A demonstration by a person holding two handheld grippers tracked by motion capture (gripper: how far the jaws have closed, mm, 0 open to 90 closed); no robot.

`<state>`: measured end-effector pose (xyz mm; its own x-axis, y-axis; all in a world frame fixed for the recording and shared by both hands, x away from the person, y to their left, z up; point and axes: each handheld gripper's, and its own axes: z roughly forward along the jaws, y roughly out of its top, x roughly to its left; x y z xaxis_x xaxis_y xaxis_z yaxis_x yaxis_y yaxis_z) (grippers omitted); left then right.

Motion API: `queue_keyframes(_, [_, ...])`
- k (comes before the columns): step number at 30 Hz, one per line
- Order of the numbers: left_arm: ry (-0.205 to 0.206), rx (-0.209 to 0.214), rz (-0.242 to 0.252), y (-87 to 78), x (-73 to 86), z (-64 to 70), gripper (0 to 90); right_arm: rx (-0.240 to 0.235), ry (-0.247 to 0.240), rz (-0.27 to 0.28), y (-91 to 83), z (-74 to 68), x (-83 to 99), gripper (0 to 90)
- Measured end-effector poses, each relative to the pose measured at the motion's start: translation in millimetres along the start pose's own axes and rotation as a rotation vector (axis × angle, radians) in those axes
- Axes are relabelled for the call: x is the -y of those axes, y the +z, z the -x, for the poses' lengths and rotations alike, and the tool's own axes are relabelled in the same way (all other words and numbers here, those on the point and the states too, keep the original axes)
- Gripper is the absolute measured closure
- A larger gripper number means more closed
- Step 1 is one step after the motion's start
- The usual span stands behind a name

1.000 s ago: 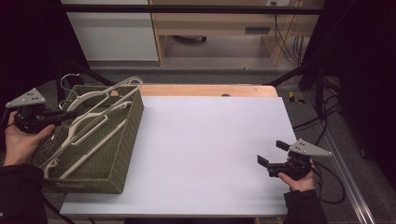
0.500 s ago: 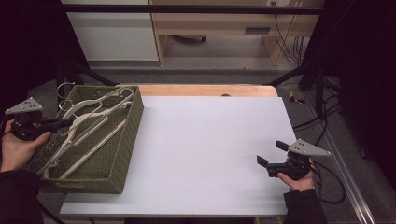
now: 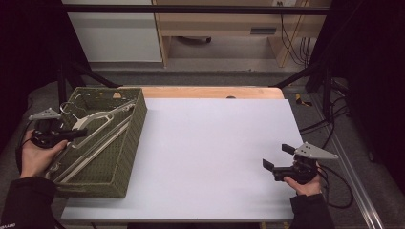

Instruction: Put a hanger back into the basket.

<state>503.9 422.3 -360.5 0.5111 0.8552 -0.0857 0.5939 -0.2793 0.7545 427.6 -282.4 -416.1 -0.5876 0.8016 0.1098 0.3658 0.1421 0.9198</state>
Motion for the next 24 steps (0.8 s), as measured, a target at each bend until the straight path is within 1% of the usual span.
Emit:
queue_keyframes(2, [-0.012, 0.0, -0.005, 3.2, 1.4, 0.5, 85.5, -0.001, -0.008, -0.004, -0.8, 0.8, 0.0, 2.7])
queue_keyframes(5, [-0.05, -0.001, 0.0, 3.1, 4.3, -2.9, 85.1, -0.001, -0.006, -0.003, -0.8, 0.4, -0.1, 2.7])
queue_keyframes(6, [-0.055, -0.009, 0.004, 2.8, 5.0, -3.6, 84.9, -0.001, -0.006, -0.003, -0.7, 0.1, -0.3, 2.7])
queue_keyframes(7, [-0.073, -0.017, 0.011, 3.2, 5.4, -3.3, 84.7, -0.004, -0.006, -0.001, -0.5, -0.4, -0.6, 2.7])
queue_keyframes(10, [-0.062, -0.068, 0.001, 4.1, 5.3, -3.2, 84.2, -0.003, -0.004, 0.0, -0.7, -1.2, -1.0, 2.8])
queue_keyframes(13, [-0.082, -0.123, -0.007, 5.5, 5.6, -5.0, 83.2, -0.001, -0.006, -0.001, -0.6, -0.9, -0.9, 2.8])
queue_keyframes(14, [-0.083, -0.143, -0.018, 5.8, 5.8, -6.1, 83.0, -0.003, -0.003, -0.002, -0.5, -1.0, -0.8, 2.8])
queue_keyframes(16, [-0.107, -0.172, -0.034, 7.1, 6.3, -8.4, 82.4, -0.002, -0.007, -0.005, 0.1, -1.1, -0.6, 2.8])
queue_keyframes(17, [-0.104, -0.185, -0.05, 7.4, 6.4, -10.2, 82.2, -0.003, -0.007, -0.006, 0.5, -1.2, -0.5, 2.8])
queue_keyframes(18, [-0.117, -0.198, -0.067, 8.3, 6.5, -11.3, 82.0, 0.001, -0.004, -0.004, 1.1, -1.8, -0.5, 2.8])
queue_keyframes(19, [-0.131, -0.219, -0.088, 9.9, 6.7, -12.4, 81.5, -0.003, -0.004, -0.006, 1.5, -2.0, -0.4, 2.8])
queue_keyframes(21, [-0.15, -0.254, -0.149, 13.9, 8.6, -14.8, 78.5, -0.003, -0.008, -0.012, 2.4, -2.1, 0.0, 2.8])
queue_keyframes(22, [-0.15, -0.263, -0.165, 14.8, 10.7, -17.0, 77.3, -0.005, -0.017, -0.015, 2.7, -1.8, 0.2, 2.8])
queue_keyframes(23, [-0.164, -0.265, -0.167, 15.0, 12.6, -18.7, 77.2, -0.004, -0.011, -0.014, 3.3, -2.5, 0.2, 2.8])
queue_keyframes(24, [-0.171, -0.263, -0.159, 15.1, 14.4, -19.7, 77.0, -0.003, -0.016, -0.016, 3.4, -2.2, 0.4, 2.8])
